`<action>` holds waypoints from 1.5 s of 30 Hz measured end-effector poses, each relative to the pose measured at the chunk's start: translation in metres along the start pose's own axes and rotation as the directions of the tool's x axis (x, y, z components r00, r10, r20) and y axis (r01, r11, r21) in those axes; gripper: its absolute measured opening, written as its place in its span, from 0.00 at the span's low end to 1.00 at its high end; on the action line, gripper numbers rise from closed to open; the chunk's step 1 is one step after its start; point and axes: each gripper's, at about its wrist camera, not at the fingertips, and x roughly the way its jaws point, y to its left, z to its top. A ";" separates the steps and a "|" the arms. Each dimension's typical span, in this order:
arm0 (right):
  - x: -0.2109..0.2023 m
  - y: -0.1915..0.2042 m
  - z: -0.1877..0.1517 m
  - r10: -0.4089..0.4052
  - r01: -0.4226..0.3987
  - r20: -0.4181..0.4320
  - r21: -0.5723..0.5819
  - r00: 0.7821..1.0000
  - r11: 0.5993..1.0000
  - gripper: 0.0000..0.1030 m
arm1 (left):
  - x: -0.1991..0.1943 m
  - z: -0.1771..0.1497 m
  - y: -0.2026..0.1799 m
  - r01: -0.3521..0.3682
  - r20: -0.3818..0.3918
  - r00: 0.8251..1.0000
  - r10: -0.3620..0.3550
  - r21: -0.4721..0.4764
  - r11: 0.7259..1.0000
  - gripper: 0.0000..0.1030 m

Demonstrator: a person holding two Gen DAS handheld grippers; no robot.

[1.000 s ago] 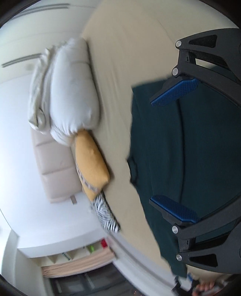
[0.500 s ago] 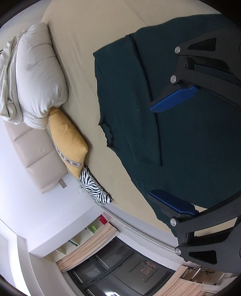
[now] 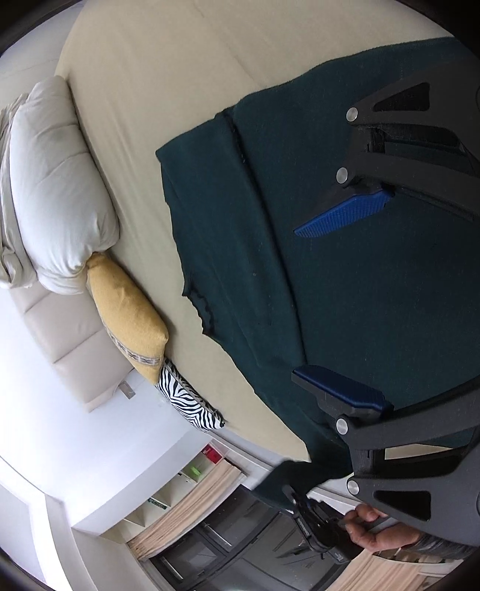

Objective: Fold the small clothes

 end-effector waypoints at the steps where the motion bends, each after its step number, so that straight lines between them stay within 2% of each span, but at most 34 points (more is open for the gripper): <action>1: -0.001 -0.004 -0.001 -0.002 0.002 -0.002 0.008 1.000 1.000 0.68 | 0.014 -0.011 -0.020 0.018 -0.031 0.999 -0.017 0.039 0.999 0.08; 4: 0.002 -0.021 0.000 -0.015 0.015 -0.028 0.027 1.000 1.000 0.68 | 0.053 -0.064 -0.069 0.043 -0.161 0.987 -0.021 0.130 0.991 0.09; 5: 0.004 -0.024 -0.001 -0.020 0.022 -0.041 0.036 0.999 0.999 0.68 | 0.071 -0.078 -0.077 0.041 -0.212 0.977 -0.008 0.152 0.987 0.11; 6: 0.007 -0.027 -0.002 -0.023 0.026 -0.054 0.045 0.998 0.999 0.69 | 0.089 -0.097 -0.081 0.042 -0.279 0.960 0.008 0.174 0.984 0.17; 7: 0.012 -0.031 -0.002 -0.025 0.029 -0.074 0.054 0.997 0.998 0.69 | 0.098 -0.103 -0.083 0.035 -0.305 0.952 0.021 0.178 0.983 0.21; 8: 0.018 -0.033 -0.002 -0.026 0.032 -0.092 0.059 0.995 0.998 0.69 | 0.096 -0.110 -0.083 0.034 -0.310 0.951 0.023 0.177 0.984 0.23; 9: 0.024 -0.034 -0.002 -0.025 0.032 -0.107 0.060 0.994 0.998 0.69 | 0.087 -0.111 -0.081 0.049 -0.292 0.956 0.003 0.172 0.984 0.27; 11: 0.038 -0.031 -0.001 -0.009 0.017 -0.127 0.061 0.992 0.998 0.69 | 0.070 -0.110 -0.079 0.079 -0.302 0.953 -0.028 0.158 0.984 0.60; 13: 0.055 -0.022 0.001 0.031 -0.021 -0.155 0.066 0.987 0.998 0.70 | 0.045 -0.104 -0.075 0.082 -0.261 0.965 -0.034 0.178 0.981 0.71; 14: 0.068 -0.014 0.003 0.059 -0.048 -0.175 0.063 0.983 0.997 0.70 | 0.039 -0.101 -0.073 0.089 -0.249 0.968 -0.041 0.185 0.979 0.73; 18: 0.113 0.018 0.005 0.087 -0.085 -0.253 0.020 0.964 0.996 0.70 | 0.004 -0.082 -0.040 0.117 -0.193 0.977 -0.093 0.116 0.986 0.73; 23: 0.175 0.050 -0.003 0.032 -0.046 -0.359 -0.030 0.933 0.998 0.68 | -0.011 -0.057 0.022 0.040 -0.140 0.989 -0.044 -0.036 0.999 0.72; 24: 0.183 0.057 -0.006 0.009 -0.037 -0.368 -0.067 0.930 0.997 0.60 | -0.010 -0.055 0.032 0.023 -0.138 0.990 -0.030 -0.053 0.998 0.71; 25: 0.188 0.065 -0.010 -0.029 -0.014 -0.367 -0.113 0.930 0.993 0.45 | -0.008 -0.052 0.040 0.007 -0.139 0.990 -0.017 -0.071 0.997 0.71; 26: 0.193 0.074 -0.012 -0.088 0.024 -0.356 -0.180 0.930 0.983 0.37 | -0.007 -0.050 0.048 0.000 -0.139 0.990 -0.013 -0.090 0.996 0.71; 28: 0.194 0.082 -0.012 -0.094 0.022 -0.357 -0.200 0.929 0.980 0.16 | -0.009 -0.044 0.063 -0.012 -0.124 0.992 -0.003 -0.123 0.992 0.71; 29: 0.191 0.087 -0.013 -0.097 0.023 -0.348 -0.209 0.932 0.978 0.10 | -0.009 -0.041 0.066 -0.018 -0.118 0.993 0.003 -0.129 0.991 0.71; 30: 0.187 0.090 -0.012 -0.099 0.022 -0.337 -0.225 0.936 0.974 0.07 | -0.009 -0.040 0.069 -0.020 -0.110 0.994 0.005 -0.136 0.991 0.71; 35: 0.146 0.107 0.015 -0.088 0.016 -0.225 -0.305 0.970 0.952 0.06 | 0.001 -0.028 0.074 -0.029 -0.100 0.995 0.014 -0.156 0.987 0.71; 39: 0.123 0.080 0.055 -0.086 0.045 -0.140 -0.271 0.986 0.962 0.06 | 0.010 -0.017 0.073 -0.037 -0.094 0.995 0.023 -0.152 0.988 0.71; 43: 0.124 0.019 0.076 -0.176 0.149 -0.108 -0.221 0.978 0.964 0.06 | 0.034 -0.008 0.066 -0.058 -0.132 0.990 0.042 -0.124 0.991 0.71; 45: 0.130 -0.016 0.078 -0.195 0.170 -0.147 -0.164 0.970 0.972 0.06 | 0.050 -0.005 0.061 -0.074 -0.164 0.985 0.058 -0.099 0.992 0.73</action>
